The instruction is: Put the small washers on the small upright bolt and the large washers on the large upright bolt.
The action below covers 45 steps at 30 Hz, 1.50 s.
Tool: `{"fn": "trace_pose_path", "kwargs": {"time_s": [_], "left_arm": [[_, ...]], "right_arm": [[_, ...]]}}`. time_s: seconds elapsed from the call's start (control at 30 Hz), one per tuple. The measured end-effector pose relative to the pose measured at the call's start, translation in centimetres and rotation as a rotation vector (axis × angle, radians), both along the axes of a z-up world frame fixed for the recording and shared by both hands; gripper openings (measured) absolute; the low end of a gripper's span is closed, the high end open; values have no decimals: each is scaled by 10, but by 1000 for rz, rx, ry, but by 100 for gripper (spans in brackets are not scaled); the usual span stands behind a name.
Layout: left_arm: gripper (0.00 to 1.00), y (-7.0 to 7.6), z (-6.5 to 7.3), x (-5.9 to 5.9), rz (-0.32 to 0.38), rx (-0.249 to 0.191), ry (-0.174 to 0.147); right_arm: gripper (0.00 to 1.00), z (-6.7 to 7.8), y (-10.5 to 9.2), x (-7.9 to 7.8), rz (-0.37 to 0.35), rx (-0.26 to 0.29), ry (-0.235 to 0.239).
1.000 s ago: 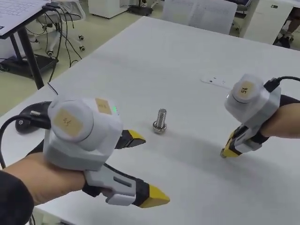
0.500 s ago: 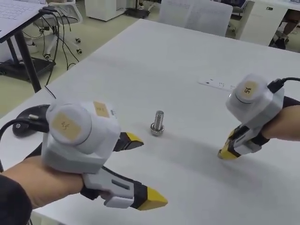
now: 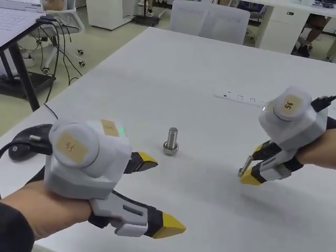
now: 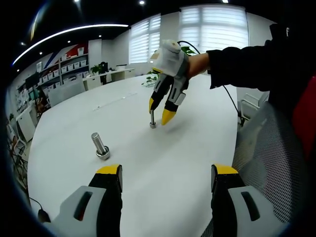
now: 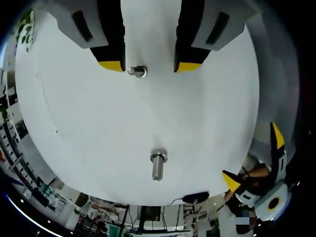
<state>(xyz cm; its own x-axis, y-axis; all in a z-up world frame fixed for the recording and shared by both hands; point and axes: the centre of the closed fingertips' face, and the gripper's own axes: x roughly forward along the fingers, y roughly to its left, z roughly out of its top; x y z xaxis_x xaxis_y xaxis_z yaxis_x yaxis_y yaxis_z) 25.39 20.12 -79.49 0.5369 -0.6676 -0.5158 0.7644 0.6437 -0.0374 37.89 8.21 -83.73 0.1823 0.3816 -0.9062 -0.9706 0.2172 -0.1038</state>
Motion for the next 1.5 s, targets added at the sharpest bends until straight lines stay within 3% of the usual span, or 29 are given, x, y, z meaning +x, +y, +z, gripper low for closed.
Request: {"fn": "trace_pose_path", "kwargs": {"time_s": [0.5,0.8,1.33,1.5], "left_arm": [[73,0,5,0,0,-13,-11],[74,3,11,2,28,-49,-25],[74,4,12,-1,25,-54,-22],[74,3,12,-2,21,-60,-21]], "right_arm": [[50,27,0,-16,-62,141,-71],[59,43,1,-33,-108,289,-104],[61,44,-18,-74,-211,395,-113],[64,48,-23,-85,-249,453,-128]]}}
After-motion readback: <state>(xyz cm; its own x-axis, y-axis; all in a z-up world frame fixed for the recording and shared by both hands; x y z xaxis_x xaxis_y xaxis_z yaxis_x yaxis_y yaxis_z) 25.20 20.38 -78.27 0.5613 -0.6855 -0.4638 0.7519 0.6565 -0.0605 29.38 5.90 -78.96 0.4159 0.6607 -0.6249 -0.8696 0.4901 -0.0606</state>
